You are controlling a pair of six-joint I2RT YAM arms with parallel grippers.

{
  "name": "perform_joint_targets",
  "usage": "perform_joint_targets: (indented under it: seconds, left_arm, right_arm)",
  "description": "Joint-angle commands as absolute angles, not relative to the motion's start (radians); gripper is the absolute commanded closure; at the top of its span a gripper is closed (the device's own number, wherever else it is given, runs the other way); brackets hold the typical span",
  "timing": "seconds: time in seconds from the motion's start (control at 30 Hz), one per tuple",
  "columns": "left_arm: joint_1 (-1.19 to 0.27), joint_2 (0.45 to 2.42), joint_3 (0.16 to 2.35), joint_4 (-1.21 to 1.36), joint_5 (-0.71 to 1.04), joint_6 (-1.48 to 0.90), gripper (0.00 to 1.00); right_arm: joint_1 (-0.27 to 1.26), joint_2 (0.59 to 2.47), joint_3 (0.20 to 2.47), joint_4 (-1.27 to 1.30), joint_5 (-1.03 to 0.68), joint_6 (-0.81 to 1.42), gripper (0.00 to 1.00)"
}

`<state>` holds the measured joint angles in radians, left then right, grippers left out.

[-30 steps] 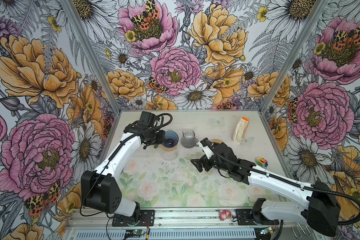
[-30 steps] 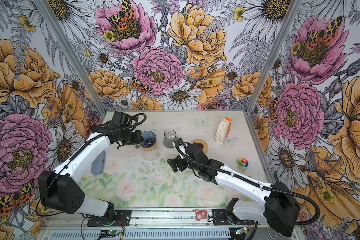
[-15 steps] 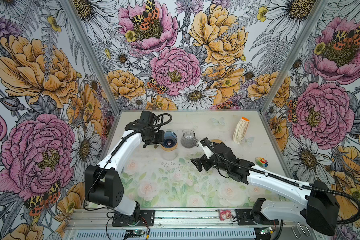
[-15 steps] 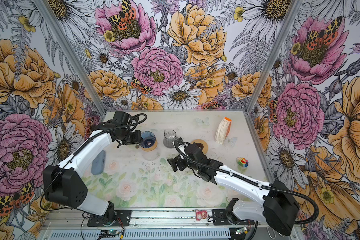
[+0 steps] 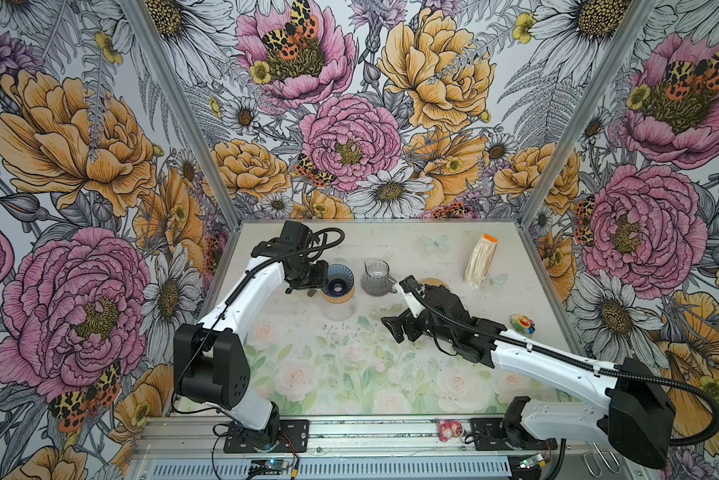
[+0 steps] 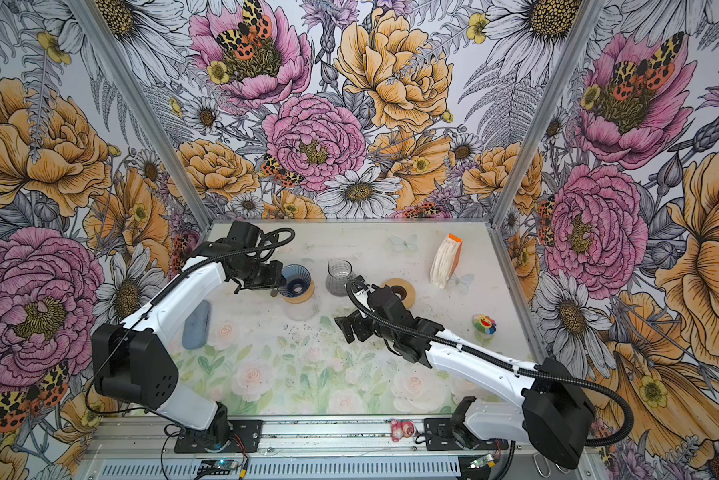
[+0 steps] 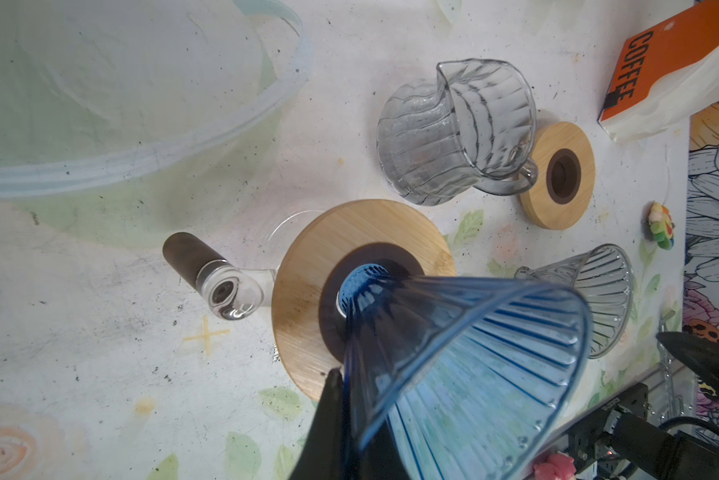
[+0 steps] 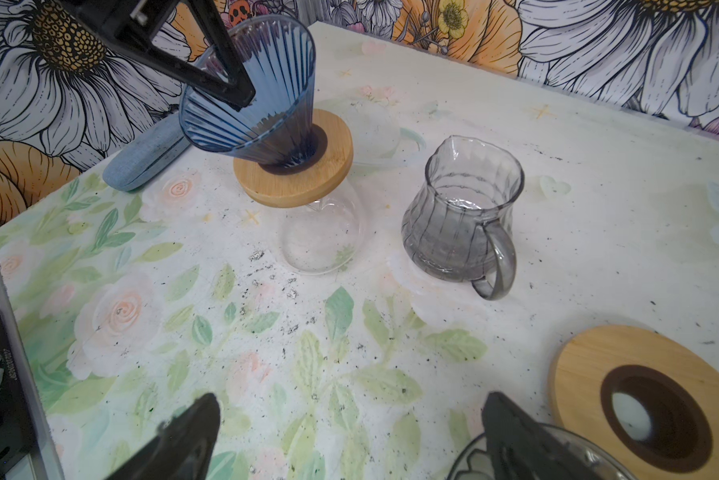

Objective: Place the coffee filter in the dripper
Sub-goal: 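Lower the blue dripper into the wooden stand's hole with the left gripper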

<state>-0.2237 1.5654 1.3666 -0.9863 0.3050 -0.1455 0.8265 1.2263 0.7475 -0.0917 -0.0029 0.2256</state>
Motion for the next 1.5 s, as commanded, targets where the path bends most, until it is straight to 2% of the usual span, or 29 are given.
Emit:
perform_joint_targets:
  seconds: [0.0,0.9,1.47]
  left_arm:
    - [-0.211,1.584,1.401,-1.050,0.341,-0.105,0.95]
    - [-0.233,1.584,1.416,-1.235,0.393,-0.001,0.97]
    - [-0.275,1.569,1.370,-1.276,0.426,0.045,0.95]
  right_arm:
    - [0.834,1.236,0.756,-0.071,0.006,0.217,0.01]
    - [0.828,1.236,0.768,-0.082,0.024,0.238,0.01]
    - [0.802,1.291,0.833,-0.097,-0.046,0.250,0.01]
